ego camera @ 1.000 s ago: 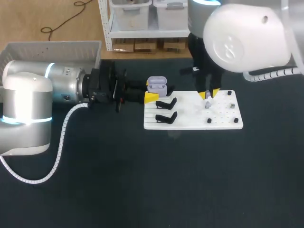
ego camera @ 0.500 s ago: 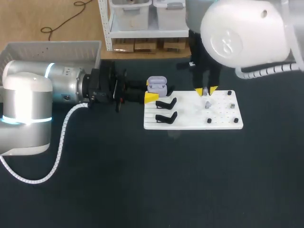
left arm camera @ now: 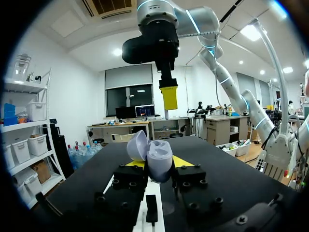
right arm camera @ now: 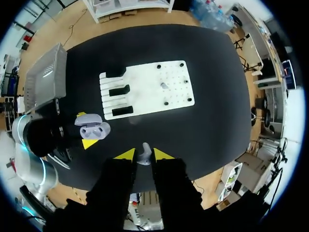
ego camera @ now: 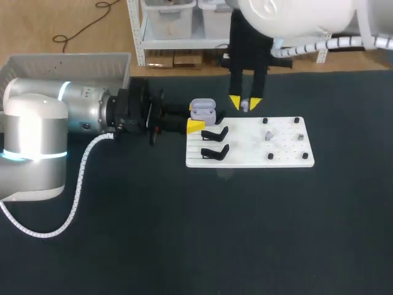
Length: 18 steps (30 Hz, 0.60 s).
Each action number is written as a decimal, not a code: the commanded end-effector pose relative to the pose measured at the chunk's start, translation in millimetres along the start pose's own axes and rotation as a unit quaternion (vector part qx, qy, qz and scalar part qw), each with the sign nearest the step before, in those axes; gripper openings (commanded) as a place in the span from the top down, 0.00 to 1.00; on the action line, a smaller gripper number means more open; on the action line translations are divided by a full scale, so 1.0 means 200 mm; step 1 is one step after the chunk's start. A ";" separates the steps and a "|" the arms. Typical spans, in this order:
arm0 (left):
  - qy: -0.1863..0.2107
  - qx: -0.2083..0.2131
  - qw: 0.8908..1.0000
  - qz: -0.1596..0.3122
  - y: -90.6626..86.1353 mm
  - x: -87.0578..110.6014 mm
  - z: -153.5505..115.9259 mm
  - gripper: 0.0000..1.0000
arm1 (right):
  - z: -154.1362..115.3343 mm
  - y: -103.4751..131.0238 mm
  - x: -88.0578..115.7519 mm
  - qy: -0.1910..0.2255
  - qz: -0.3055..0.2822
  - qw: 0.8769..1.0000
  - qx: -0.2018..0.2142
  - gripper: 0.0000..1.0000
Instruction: Pick up each earbud case from the left stands, insert the matching earbuds, close the lid, and place the case in the box.
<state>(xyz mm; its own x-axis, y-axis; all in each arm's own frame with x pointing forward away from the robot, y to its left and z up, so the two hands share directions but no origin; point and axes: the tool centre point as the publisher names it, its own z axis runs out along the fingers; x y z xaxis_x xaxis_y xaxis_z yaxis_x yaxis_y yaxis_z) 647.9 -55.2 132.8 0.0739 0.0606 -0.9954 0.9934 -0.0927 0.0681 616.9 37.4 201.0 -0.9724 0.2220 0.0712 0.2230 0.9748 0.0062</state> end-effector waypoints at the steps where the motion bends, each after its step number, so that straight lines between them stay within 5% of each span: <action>1: -0.001 -0.001 1.000 0.001 0.00 0.01 0.00 1.00 | 0.00 0.05 -0.04 0.009 0.002 1.000 0.006 1.00; 18: -0.001 -0.001 1.000 0.001 0.00 0.01 0.00 1.00 | -0.04 0.10 -0.04 -0.001 0.029 1.000 -0.004 1.00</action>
<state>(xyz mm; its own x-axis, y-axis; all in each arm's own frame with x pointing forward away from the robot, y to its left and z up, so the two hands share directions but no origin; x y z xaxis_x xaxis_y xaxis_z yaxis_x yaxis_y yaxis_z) 648.0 -55.1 132.8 0.0739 0.0607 -0.9954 0.9934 -0.0926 0.0681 631.3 51.7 204.0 -0.9634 0.2543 0.0847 0.2559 0.9667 0.0085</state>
